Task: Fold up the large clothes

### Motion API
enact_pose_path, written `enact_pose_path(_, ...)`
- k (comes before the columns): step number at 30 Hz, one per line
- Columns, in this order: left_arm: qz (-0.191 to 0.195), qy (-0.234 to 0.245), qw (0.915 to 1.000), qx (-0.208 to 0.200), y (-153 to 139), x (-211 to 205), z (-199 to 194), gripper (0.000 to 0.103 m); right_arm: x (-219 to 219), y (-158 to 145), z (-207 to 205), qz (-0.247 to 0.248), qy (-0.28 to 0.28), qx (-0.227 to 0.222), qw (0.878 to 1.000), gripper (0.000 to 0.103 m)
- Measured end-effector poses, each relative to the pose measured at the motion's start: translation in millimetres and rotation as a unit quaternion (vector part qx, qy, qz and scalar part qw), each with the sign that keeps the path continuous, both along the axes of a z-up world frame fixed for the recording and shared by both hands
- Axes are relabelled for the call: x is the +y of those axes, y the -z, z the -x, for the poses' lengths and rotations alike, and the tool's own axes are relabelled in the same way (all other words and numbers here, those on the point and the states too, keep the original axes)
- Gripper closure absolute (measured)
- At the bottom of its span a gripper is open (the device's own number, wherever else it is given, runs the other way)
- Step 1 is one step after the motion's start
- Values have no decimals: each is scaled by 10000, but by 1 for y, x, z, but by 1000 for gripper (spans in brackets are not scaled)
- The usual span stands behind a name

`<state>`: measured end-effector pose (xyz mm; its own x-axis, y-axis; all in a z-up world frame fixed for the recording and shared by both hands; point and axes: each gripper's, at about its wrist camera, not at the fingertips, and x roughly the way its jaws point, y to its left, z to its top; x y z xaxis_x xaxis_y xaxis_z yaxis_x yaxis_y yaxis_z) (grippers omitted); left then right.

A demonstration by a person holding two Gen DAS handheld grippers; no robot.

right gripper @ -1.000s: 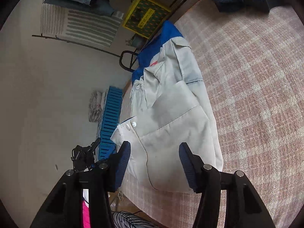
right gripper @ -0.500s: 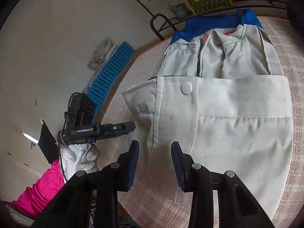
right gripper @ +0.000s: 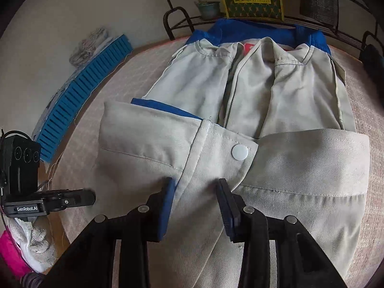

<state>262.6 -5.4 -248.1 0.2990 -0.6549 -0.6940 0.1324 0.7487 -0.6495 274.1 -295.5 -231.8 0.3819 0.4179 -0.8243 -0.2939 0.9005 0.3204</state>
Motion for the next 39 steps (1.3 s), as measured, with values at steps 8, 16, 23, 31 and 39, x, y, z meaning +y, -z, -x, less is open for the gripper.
enact_pose_path(8,-455,-197,9926,-1105,-65,-8,16,90,-65,-37,59,-24,513,-721,9961,63)
enact_pose_path(16,-1256,119,9803,-1518,-64,-74,-26,90,-101,-27,63,214,1126,-860,9897,65)
enact_pose_path(23,-1574,-56,9835,-886,-10,-76,-60,87,-92,8,35,674,1152,-397,9903,68)
enact_pose_path(31,-1816,-42,9779,-1035,-36,-78,-47,87,-81,-22,41,909,1270,-372,9870,67)
enact_pose_path(39,-1736,33,9640,-2013,-131,-75,-5,87,-61,-123,104,1373,1525,-1447,9680,52)
